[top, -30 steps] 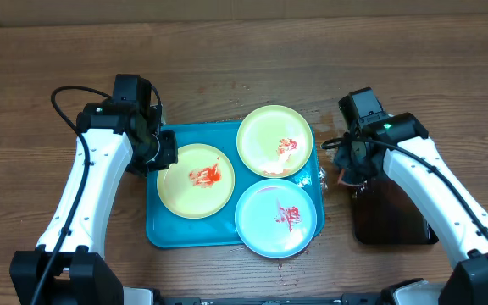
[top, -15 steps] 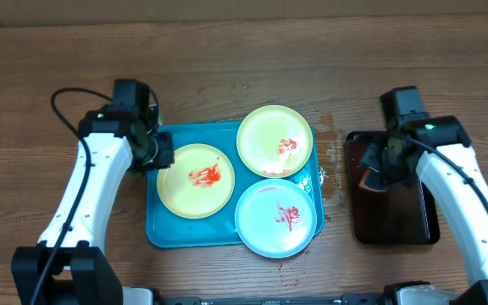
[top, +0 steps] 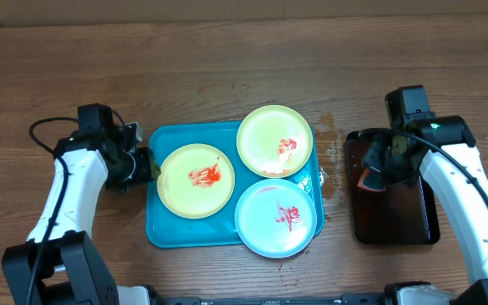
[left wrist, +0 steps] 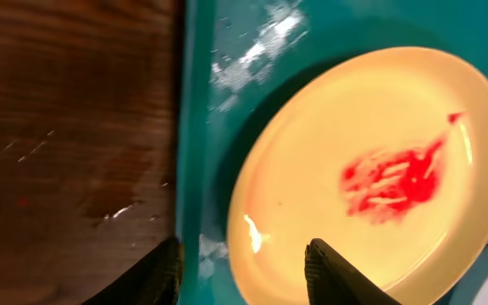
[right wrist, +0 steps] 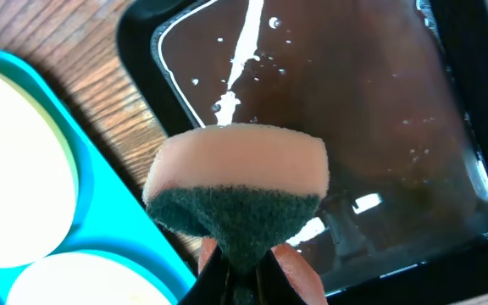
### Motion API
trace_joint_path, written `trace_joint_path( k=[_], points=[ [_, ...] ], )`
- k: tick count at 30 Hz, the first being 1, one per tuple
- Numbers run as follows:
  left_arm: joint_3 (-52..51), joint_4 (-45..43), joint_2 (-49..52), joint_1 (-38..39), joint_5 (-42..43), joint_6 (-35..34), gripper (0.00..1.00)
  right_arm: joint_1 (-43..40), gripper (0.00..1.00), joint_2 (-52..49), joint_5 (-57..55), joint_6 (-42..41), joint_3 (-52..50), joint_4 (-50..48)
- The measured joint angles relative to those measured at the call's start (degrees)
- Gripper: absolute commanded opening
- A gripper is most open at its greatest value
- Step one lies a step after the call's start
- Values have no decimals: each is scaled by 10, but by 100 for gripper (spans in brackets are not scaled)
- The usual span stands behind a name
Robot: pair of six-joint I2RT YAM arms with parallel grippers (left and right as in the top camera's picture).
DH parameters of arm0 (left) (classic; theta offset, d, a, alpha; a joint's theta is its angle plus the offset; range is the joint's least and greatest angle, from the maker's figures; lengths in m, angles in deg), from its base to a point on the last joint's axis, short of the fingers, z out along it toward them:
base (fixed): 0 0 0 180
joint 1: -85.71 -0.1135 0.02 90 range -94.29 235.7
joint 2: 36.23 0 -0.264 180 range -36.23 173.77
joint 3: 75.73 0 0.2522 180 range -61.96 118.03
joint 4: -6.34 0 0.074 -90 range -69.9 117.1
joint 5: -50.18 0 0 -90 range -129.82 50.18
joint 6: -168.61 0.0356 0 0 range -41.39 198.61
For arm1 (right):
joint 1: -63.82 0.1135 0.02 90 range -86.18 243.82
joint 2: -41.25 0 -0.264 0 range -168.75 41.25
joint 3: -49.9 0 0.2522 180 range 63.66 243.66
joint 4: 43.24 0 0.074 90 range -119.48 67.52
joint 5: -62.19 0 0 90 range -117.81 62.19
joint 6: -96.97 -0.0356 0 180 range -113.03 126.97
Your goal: Clean dirty plates on tray and stack at the side
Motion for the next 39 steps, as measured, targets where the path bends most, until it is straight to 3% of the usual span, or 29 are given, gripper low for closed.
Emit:
trace_joint_path(
  k=[4, 18, 32, 39],
  points=[
    [0, -16, 0, 11, 19, 24, 41, 0, 4, 0, 5, 3, 0, -3],
    [-5, -49, 125, 16, 79, 63, 40, 0, 4, 0, 39, 27, 0, 0],
    [0, -35, 119, 23, 97, 71, 49, 0, 4, 0, 47, 29, 0, 1],
    [38, -5, 46, 45, 83, 76, 49, 0, 4, 0, 49, 29, 0, 1]
  ],
)
